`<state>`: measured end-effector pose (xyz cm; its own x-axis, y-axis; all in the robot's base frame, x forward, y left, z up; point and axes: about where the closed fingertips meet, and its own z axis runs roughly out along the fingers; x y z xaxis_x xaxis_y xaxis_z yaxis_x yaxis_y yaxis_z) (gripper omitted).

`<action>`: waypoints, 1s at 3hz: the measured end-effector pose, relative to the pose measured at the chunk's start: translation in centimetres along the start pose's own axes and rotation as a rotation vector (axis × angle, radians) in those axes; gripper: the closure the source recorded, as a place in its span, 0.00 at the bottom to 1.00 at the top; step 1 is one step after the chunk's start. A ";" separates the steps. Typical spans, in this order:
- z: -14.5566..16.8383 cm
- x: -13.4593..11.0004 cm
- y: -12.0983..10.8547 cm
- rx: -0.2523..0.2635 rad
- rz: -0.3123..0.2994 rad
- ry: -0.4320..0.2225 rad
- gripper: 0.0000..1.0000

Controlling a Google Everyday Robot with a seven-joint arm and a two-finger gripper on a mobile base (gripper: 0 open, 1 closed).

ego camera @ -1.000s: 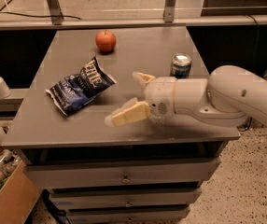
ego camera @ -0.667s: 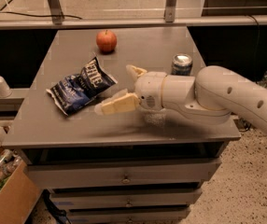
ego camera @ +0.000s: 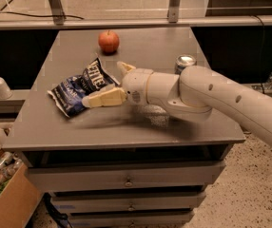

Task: Pick blue chip bag

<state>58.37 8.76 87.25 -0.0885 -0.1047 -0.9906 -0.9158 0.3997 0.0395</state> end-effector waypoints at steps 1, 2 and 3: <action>1.6 0.7 -0.1 0.005 0.023 0.002 0.00; 2.4 0.8 0.1 0.007 0.029 -0.002 0.16; 2.8 0.6 0.3 0.009 0.029 -0.004 0.41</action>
Offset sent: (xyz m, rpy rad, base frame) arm 0.0131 0.0273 -0.0142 0.0206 0.0302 -0.0232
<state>59.16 11.30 86.28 -0.1132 -0.0890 -0.9896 -0.9093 0.4107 0.0671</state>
